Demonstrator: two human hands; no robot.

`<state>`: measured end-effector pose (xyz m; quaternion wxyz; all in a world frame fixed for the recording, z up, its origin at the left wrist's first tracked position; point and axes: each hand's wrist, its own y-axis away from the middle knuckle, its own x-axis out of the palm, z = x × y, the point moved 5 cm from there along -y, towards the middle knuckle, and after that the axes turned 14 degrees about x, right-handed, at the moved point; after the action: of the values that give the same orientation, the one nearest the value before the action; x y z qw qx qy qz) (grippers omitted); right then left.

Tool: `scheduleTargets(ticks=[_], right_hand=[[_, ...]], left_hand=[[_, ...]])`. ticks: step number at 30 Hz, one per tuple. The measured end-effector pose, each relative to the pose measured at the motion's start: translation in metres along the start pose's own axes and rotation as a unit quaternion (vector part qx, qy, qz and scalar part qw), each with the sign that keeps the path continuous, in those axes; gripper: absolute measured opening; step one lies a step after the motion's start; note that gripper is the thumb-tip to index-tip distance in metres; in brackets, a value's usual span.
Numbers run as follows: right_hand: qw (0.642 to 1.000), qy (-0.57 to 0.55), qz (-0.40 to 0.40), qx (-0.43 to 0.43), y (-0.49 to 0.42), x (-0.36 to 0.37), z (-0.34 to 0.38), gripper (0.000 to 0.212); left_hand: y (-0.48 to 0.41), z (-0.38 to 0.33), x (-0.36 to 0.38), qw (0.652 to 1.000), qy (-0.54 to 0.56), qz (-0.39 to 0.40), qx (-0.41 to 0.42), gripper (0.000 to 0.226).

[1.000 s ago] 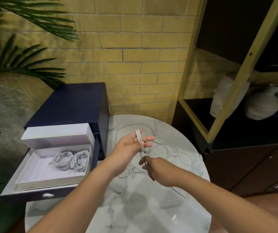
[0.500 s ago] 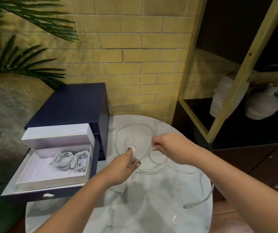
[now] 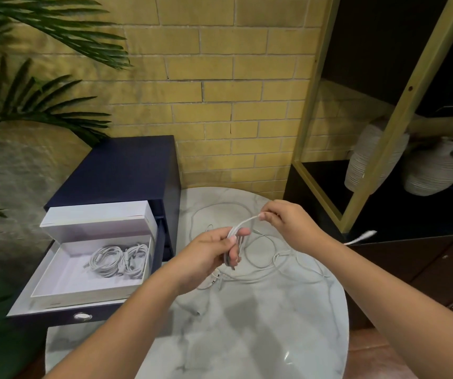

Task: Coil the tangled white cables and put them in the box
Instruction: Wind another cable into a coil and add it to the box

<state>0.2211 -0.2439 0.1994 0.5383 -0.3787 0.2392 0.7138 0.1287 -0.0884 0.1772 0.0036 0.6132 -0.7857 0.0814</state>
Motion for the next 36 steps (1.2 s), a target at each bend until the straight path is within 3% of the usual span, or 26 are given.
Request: scheduleTargets(ticks=[9, 12, 15, 17, 20, 23, 25, 29, 34, 36], right_hand=[[0.989, -0.052, 0.111, 0.081, 0.028, 0.046, -0.002, 0.024], [0.977, -0.028, 0.189, 0.090, 0.044, 0.071, 0.003, 0.021], [0.970, 0.055, 0.228, 0.064, 0.056, 0.082, 0.012, 0.022], [0.968, 0.115, 0.223, 0.031, 0.056, 0.077, 0.019, 0.027], [0.951, 0.196, 0.239, 0.003, 0.056, 0.065, 0.028, 0.027], [0.946, 0.241, 0.215, -0.028, 0.052, 0.044, 0.031, 0.022], [0.949, 0.258, 0.179, -0.039, 0.046, 0.029, 0.030, 0.016], [0.952, 0.274, 0.112, -0.073, 0.036, 0.013, 0.025, 0.009], [0.925, 0.338, -0.009, -0.173, 0.034, 0.010, 0.030, 0.016], [0.915, 0.359, -0.012, -0.184, 0.032, 0.012, 0.031, 0.010]], left_hand=[[-0.005, -0.011, 0.001, 0.987, 0.145, -0.063, 0.004, 0.036], [-0.009, -0.012, 0.000, 0.979, 0.176, -0.099, 0.016, 0.028], [-0.014, -0.004, -0.004, 0.990, 0.084, -0.114, 0.029, 0.025], [-0.015, 0.006, -0.007, 0.994, -0.049, -0.096, 0.027, 0.030], [-0.010, 0.021, -0.015, 0.973, -0.222, -0.055, 0.018, 0.027], [-0.004, 0.036, -0.025, 0.934, -0.356, 0.020, -0.024, 0.005], [0.000, 0.041, -0.029, 0.920, -0.386, 0.052, -0.045, 0.015], [0.007, 0.044, -0.027, 0.928, -0.357, 0.092, -0.057, 0.034], [0.008, 0.039, -0.020, 0.948, -0.303, 0.087, -0.047, 0.032], [0.008, 0.035, -0.015, 0.953, -0.284, 0.092, -0.058, 0.030]])
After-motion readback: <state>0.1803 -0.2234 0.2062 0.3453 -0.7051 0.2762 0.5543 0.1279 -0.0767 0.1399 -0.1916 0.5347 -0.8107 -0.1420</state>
